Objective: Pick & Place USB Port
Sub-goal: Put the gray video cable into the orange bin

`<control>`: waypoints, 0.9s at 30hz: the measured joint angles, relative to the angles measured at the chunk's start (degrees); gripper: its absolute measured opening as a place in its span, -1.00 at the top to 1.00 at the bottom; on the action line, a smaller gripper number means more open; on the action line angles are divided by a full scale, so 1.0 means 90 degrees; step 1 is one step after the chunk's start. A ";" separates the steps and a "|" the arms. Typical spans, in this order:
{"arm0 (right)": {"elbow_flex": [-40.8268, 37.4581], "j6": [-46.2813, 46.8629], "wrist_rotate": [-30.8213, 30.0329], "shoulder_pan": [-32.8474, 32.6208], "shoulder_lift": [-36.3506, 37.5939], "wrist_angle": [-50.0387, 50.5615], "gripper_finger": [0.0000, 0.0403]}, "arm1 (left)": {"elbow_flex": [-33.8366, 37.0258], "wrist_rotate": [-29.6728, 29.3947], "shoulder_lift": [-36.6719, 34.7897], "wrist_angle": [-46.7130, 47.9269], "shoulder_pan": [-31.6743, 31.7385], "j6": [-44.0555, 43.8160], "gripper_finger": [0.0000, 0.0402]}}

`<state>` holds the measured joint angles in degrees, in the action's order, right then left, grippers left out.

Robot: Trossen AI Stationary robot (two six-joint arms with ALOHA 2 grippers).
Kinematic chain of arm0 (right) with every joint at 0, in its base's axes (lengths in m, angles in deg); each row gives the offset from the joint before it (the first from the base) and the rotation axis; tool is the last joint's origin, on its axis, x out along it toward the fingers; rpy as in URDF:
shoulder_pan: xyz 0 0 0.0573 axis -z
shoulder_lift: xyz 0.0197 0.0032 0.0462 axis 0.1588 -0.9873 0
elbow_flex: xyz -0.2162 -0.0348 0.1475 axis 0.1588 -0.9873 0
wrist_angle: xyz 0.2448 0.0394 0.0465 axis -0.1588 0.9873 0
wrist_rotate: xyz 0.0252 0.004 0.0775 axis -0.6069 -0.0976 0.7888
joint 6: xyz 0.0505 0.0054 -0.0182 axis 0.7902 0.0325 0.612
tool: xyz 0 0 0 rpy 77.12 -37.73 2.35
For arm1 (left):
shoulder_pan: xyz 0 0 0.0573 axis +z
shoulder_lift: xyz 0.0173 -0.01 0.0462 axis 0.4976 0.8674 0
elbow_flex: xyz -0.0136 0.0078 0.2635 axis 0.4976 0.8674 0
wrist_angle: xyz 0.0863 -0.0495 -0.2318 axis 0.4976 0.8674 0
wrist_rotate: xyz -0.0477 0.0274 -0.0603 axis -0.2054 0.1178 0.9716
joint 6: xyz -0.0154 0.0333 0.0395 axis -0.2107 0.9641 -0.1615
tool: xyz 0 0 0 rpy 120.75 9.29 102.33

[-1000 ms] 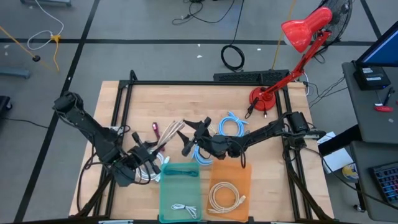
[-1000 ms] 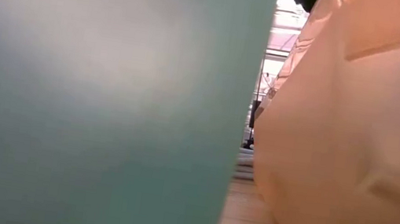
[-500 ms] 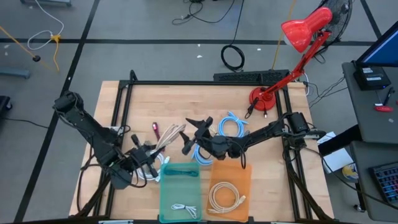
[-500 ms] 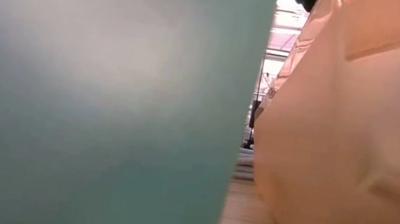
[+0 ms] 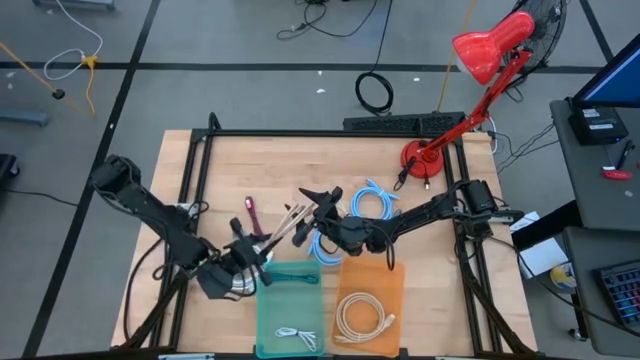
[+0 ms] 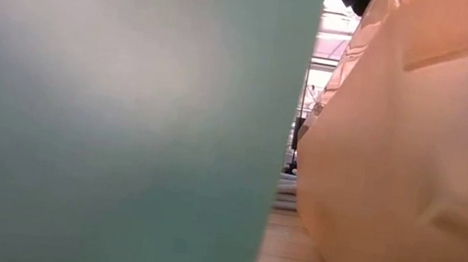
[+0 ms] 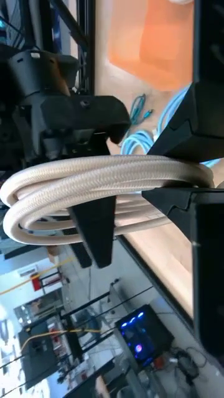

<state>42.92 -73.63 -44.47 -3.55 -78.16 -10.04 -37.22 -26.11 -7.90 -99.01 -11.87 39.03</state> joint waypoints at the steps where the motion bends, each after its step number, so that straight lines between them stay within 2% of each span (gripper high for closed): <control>1: 0.0000 0.0000 -0.0075 -0.0002 -0.0002 0.0020 -0.31 | 0.0000 -0.0058 0.0000 -0.0087 -0.0031 0.0078 0.82; 4: 0.0002 -0.0078 -0.0380 -0.0007 0.0000 0.0083 -0.22 | -0.0002 -0.0179 -0.0007 -0.0225 -0.0121 0.0121 0.82; 8: 0.0005 -0.0175 -0.0490 -0.0042 0.0000 0.0084 0.01 | -0.0002 -0.0205 -0.0046 -0.0325 -0.0185 0.0109 0.82; 11: 0.0005 -0.0172 -0.0506 -0.0046 0.0000 0.0139 0.29 | -0.0002 -0.0177 -0.0046 -0.0355 -0.0192 0.0090 0.82; 16: 0.0007 -0.0171 -0.0541 -0.0076 0.0000 0.0342 0.89 | -0.0002 -0.0167 -0.0046 -0.0260 -0.0208 -0.0078 0.82; 20: 0.0071 -0.0067 -0.0970 -0.0131 0.0000 0.0559 0.93 | -0.0002 -0.0147 -0.0046 -0.0274 -0.0244 -0.0251 0.79; 24: 0.0250 0.0058 -0.1515 -0.0203 0.0000 0.1139 0.95 | 0.0000 -0.0209 -0.0112 -0.0195 -0.0326 -0.0446 0.54; 27: 0.0467 0.0182 -0.1627 -0.0310 0.0049 0.1655 0.95 | 0.0000 -0.0302 -0.0245 -0.0141 -0.0431 -0.0576 0.42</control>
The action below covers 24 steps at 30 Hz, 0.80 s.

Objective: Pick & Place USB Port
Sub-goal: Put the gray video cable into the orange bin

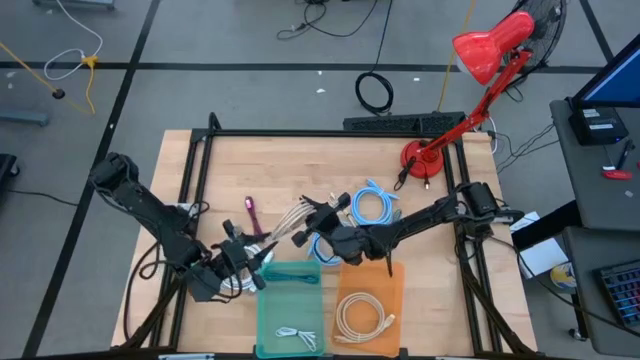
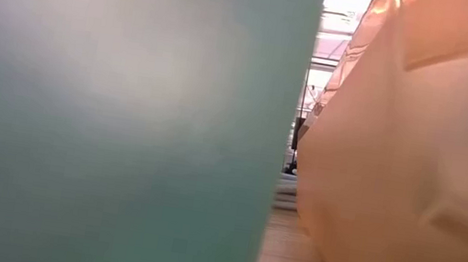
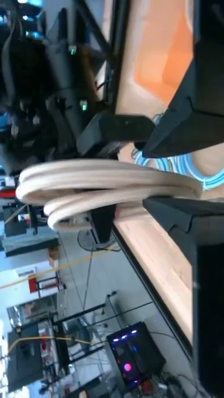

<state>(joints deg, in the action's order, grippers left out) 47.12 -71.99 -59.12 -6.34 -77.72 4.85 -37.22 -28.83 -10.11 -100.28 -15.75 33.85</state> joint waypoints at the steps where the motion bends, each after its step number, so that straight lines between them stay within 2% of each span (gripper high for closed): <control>1: 0.0062 0.0026 -0.0031 -0.0045 0.0047 0.0216 0.95 | 0.0000 -0.0053 -0.0047 0.0077 -0.0066 -0.0027 0.40; 7: 0.0563 0.0729 -0.0110 -0.0465 0.0324 0.2002 0.95 | -0.0007 -0.0760 -0.0483 0.0667 -0.0614 -0.0204 0.42; 11: 0.0837 0.1907 0.0014 -0.0853 0.0800 0.3745 0.95 | -0.0007 -0.1375 -0.0815 0.0978 -0.1137 -0.0204 0.49; 16: 0.0872 0.4227 0.0919 -0.1160 0.1400 0.6130 0.95 | -0.0005 -0.1542 -0.1136 0.1115 -0.1656 -0.0098 0.58; 20: 0.0876 0.5926 0.1531 -0.1309 0.1543 0.7891 0.95 | -0.0005 -0.1566 -0.1229 0.1158 -0.1834 -0.0104 0.65; 24: 0.0872 0.7355 0.2726 -0.1381 0.1520 0.9349 0.95 | -0.0005 -0.1568 -0.1232 0.1229 -0.1907 -0.0106 0.72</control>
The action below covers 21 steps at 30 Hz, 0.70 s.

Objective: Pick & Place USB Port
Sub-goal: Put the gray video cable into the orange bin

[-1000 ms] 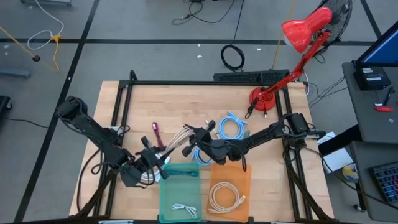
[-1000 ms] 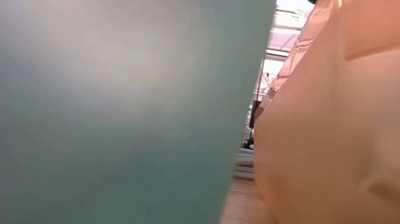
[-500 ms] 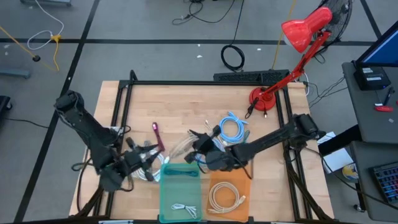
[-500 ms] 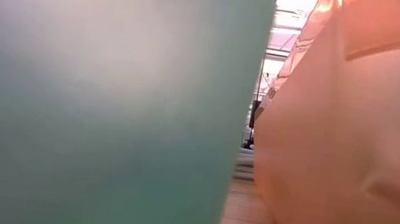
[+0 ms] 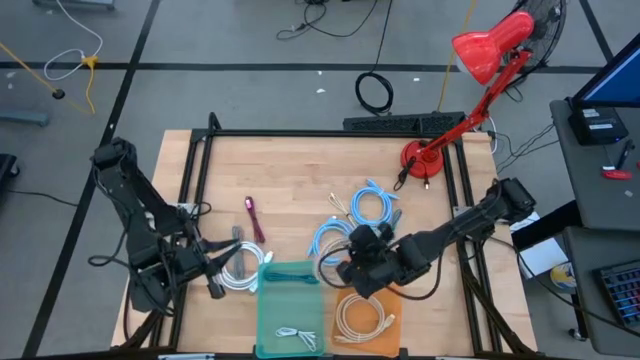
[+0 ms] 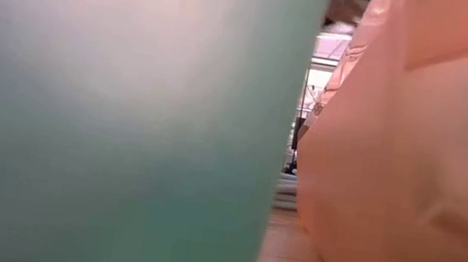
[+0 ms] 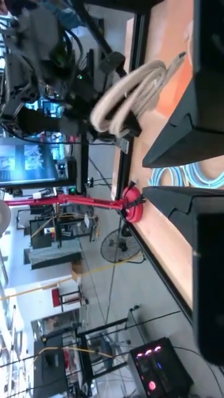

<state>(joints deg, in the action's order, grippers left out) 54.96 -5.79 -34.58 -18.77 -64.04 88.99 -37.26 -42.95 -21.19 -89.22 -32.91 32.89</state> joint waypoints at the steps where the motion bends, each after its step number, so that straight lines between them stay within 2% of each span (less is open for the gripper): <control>1: 0.0000 0.0316 0.0294 -0.0025 -0.0044 0.0303 0.95 | 0.0000 -0.0002 0.0000 0.0056 -0.0003 -0.0031 0.74; 7: -0.0011 0.1673 0.1130 -0.0504 -0.0240 0.1215 0.95 | 0.0000 -0.0005 0.0002 0.0129 -0.0001 -0.0049 0.87; 12: -0.0002 0.2640 0.1326 -0.1050 -0.0251 0.1483 0.95 | 0.0000 -0.0011 0.0007 0.0227 -0.0001 -0.0088 0.98; 15: -0.0004 0.3316 0.1324 -0.1369 -0.0239 0.1669 0.95 | 0.0000 -0.0010 0.0010 0.0226 -0.0001 -0.0105 0.98; 21: -0.0519 0.4218 0.1932 -0.1695 -0.0243 0.1376 0.95 | 0.0000 -0.0007 0.0010 0.0225 -0.0001 -0.0212 0.91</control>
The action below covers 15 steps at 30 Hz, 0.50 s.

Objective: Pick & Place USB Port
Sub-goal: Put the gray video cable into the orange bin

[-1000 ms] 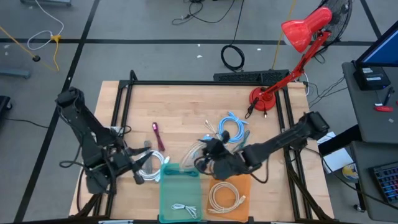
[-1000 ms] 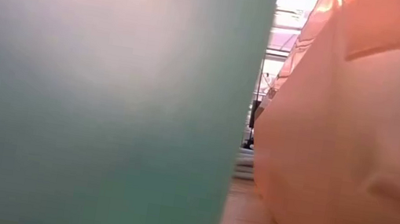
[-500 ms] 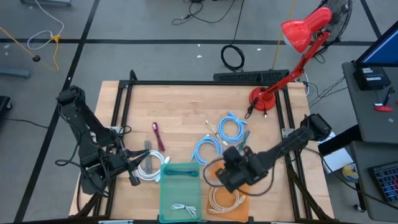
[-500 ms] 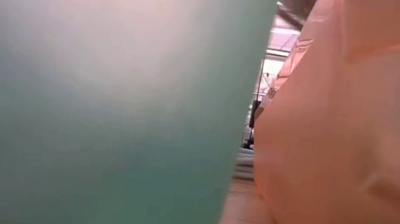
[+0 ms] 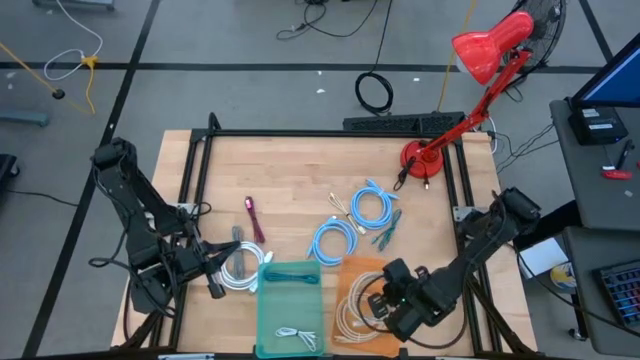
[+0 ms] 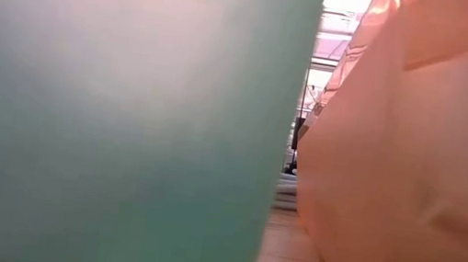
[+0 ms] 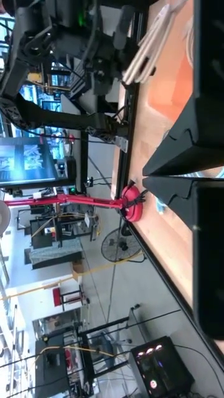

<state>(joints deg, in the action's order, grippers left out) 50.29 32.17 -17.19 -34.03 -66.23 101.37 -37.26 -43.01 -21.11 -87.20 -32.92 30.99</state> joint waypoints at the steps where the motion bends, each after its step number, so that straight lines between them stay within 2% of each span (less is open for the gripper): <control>1: -0.0122 0.0033 0.0027 0.0001 0.0000 -0.0126 0.95 | 0.0000 0.0000 0.0000 0.0000 0.0000 -0.0002 0.91; 9: -0.1078 -0.0507 0.0243 0.0468 0.0000 -0.1512 0.96 | 0.0000 0.0153 0.0000 0.0001 0.0002 -0.0007 0.99; 15: -0.1612 -0.1105 0.0376 0.0925 -0.0001 -0.2333 0.96 | 0.0001 0.0158 0.0000 0.0001 0.0005 -0.0010 0.93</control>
<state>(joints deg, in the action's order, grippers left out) 35.78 22.22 -13.80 -25.71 -66.23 80.37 -37.25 -41.59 -21.11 -87.19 -32.88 30.90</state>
